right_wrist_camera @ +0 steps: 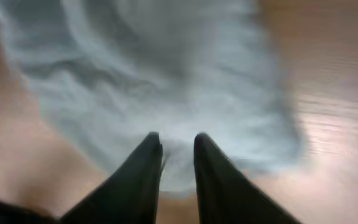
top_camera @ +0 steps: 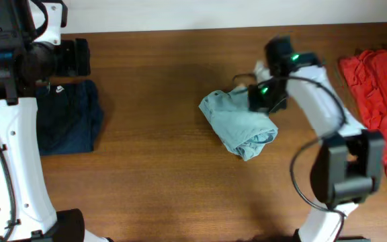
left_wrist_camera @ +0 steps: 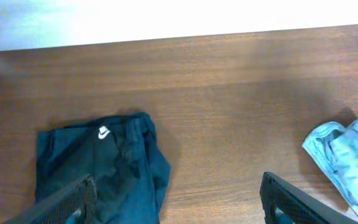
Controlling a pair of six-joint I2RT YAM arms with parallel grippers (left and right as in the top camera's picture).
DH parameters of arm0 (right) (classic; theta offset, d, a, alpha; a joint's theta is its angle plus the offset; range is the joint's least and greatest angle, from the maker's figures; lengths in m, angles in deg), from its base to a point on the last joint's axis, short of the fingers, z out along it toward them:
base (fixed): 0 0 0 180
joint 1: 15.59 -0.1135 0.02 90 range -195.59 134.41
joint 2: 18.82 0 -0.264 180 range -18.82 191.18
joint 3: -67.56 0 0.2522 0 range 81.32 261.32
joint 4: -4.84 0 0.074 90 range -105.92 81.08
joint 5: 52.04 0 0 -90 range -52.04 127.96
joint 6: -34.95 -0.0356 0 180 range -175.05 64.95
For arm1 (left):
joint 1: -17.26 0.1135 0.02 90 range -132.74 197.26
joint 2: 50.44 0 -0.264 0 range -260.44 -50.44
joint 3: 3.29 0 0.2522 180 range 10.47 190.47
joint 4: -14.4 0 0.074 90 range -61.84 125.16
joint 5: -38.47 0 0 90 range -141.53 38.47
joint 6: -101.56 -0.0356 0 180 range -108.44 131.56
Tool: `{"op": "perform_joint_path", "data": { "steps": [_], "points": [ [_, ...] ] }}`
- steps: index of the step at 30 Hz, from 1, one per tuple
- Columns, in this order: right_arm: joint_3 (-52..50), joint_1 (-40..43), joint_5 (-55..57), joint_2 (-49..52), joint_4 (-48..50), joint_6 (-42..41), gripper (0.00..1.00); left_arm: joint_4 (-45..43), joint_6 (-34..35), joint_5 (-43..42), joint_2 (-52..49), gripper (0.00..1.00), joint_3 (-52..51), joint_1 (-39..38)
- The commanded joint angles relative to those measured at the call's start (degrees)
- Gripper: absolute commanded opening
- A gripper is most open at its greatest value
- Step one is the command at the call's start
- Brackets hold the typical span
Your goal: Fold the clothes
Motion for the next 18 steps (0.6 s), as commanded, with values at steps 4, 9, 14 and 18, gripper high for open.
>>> {"op": "perform_joint_path", "data": {
  "steps": [4, 9, 14, 18],
  "points": [
    [-18.27, -4.63, -3.63, 3.02, 8.17, -3.63, 0.15, 0.70, -0.70, -1.16, -0.66, 0.84, 0.61, 0.17],
    [-16.70, -2.69, -4.17, -2.51, 7.37, -0.85, 0.20, 0.57, -0.72, -12.96, -2.71, 0.84, 0.61, -0.04],
    [-13.94, -1.49, -4.33, -12.20, 6.88, 1.14, 0.27, 0.98, -1.99, -17.75, -7.85, 0.83, 0.61, -4.74],
    [-13.14, 1.22, -3.82, -17.40, 7.89, -1.77, 0.36, 0.83, -6.71, -21.75, -13.51, 0.71, 0.61, -11.74]
  ]
}}
